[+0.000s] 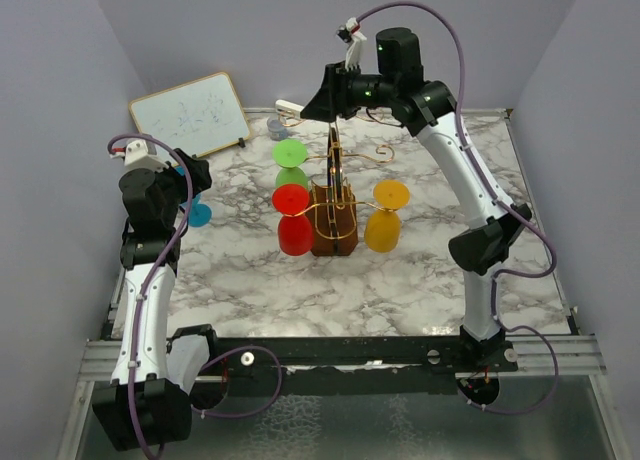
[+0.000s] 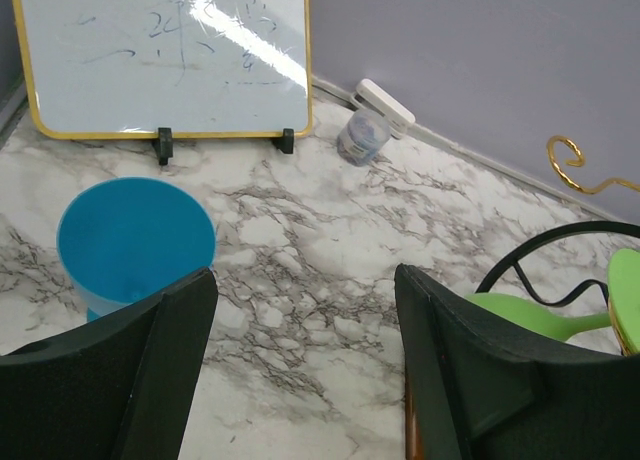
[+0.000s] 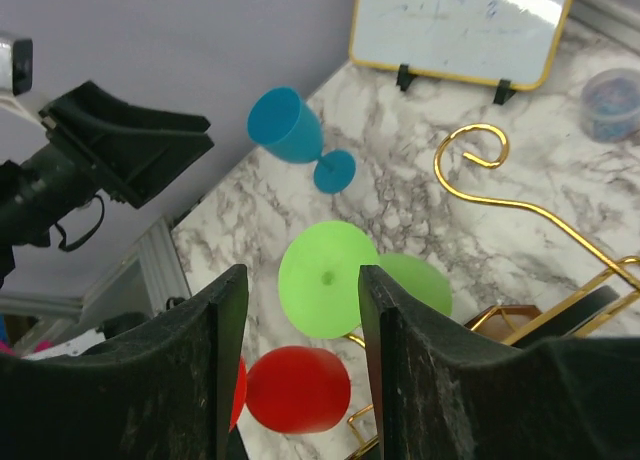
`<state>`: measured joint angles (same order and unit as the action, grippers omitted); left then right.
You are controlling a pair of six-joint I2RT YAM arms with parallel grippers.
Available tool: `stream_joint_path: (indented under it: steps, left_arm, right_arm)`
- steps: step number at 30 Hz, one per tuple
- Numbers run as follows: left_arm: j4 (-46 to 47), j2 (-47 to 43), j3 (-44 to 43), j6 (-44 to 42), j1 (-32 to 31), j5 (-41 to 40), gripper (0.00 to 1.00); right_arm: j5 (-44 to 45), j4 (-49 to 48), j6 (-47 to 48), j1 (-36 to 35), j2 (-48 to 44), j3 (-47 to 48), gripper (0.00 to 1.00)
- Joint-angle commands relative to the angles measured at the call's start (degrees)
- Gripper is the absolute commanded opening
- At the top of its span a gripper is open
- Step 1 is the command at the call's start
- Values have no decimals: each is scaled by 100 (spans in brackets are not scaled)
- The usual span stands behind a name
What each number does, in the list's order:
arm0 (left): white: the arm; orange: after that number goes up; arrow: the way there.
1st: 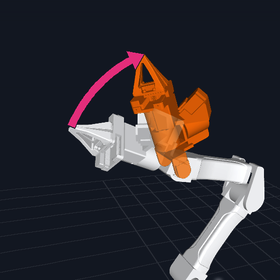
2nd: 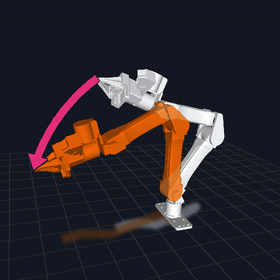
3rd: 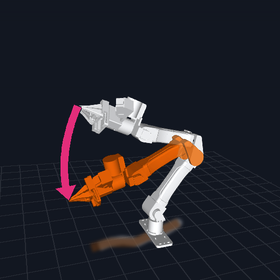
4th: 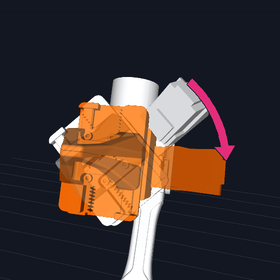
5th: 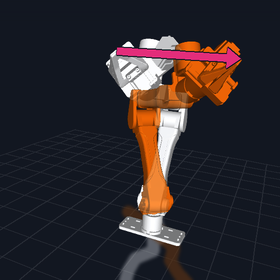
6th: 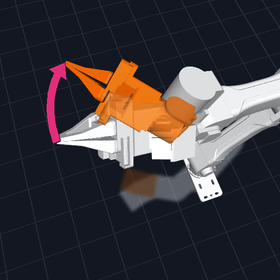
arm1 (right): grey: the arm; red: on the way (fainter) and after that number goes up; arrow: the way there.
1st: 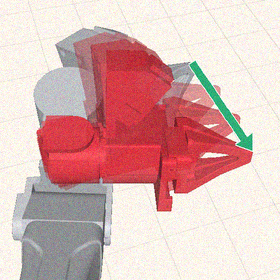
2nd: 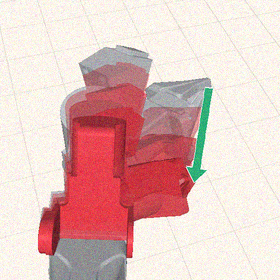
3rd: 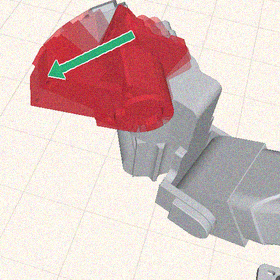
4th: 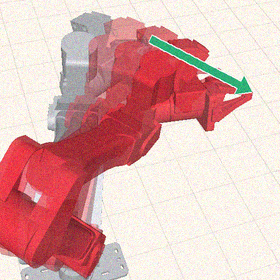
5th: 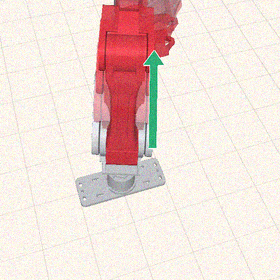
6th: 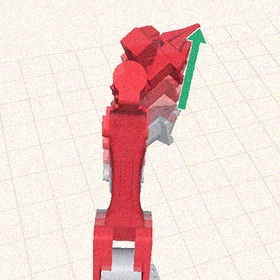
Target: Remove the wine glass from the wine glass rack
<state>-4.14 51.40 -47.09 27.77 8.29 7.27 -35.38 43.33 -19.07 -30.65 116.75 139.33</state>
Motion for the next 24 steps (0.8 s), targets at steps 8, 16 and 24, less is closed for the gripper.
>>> stream_joint_path:
  steps: [8,16,24]
  left_arm:
    - [360,81,75,116,-42,586,74]
    - [397,140,86,162,-66,691,73]
    - [431,176,94,202,-67,776,73]
  right_arm:
    - [-719,883,175,-20,413,202,46]
    - [-659,997,297,-40,616,250,43]
    - [-411,1088,400,-248,893,526,42]
